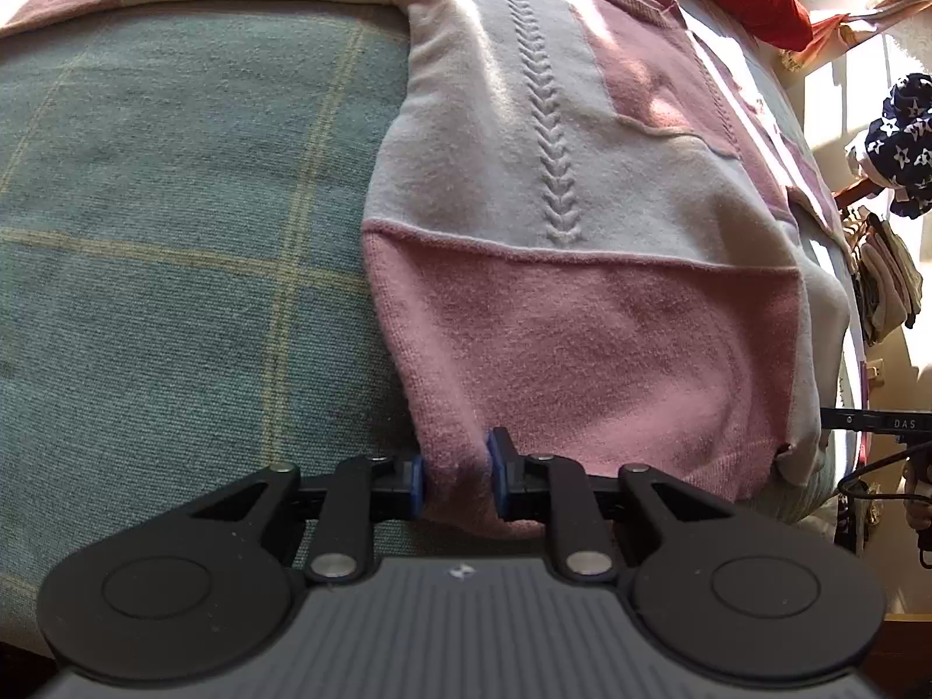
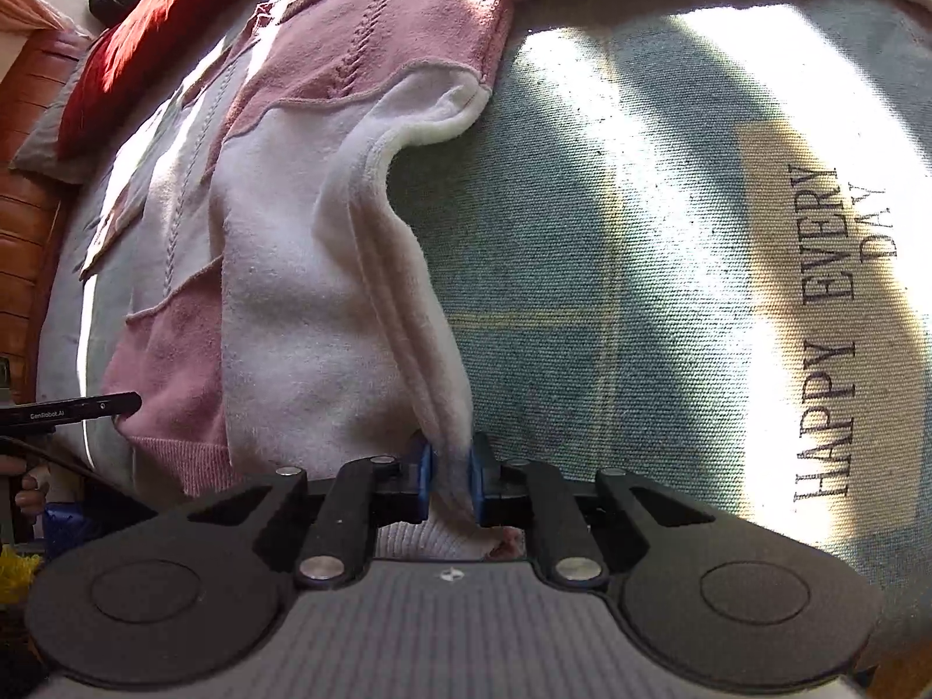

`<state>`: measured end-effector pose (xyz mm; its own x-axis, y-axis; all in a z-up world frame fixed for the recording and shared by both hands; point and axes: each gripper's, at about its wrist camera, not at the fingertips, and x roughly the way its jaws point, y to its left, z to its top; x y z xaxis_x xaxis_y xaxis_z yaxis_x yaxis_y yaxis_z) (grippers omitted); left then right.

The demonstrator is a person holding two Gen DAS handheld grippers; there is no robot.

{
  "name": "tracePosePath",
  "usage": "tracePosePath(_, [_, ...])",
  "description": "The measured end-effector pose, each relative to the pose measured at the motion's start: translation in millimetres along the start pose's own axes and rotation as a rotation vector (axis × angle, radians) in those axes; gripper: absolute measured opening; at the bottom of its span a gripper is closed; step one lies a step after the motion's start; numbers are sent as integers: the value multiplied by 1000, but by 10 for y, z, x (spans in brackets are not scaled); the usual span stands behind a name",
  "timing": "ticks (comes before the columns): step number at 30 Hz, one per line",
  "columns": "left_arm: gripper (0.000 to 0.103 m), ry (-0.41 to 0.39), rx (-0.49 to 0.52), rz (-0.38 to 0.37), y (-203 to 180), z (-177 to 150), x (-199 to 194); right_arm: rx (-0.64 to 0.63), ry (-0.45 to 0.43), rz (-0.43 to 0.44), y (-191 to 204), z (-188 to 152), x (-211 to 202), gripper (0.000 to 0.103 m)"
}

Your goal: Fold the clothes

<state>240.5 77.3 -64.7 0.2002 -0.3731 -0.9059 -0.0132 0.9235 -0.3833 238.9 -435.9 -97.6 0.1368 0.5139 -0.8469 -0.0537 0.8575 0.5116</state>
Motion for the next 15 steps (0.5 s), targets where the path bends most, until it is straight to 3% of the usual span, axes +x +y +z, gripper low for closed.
tracePosePath(7, [12,-20,62,-56,-171,158,-529,30,12,102,190,-7,-373,11])
tracePosePath(15, [6,39,12,-44,-71,159,-938,20,70,139,413,50,-708,9])
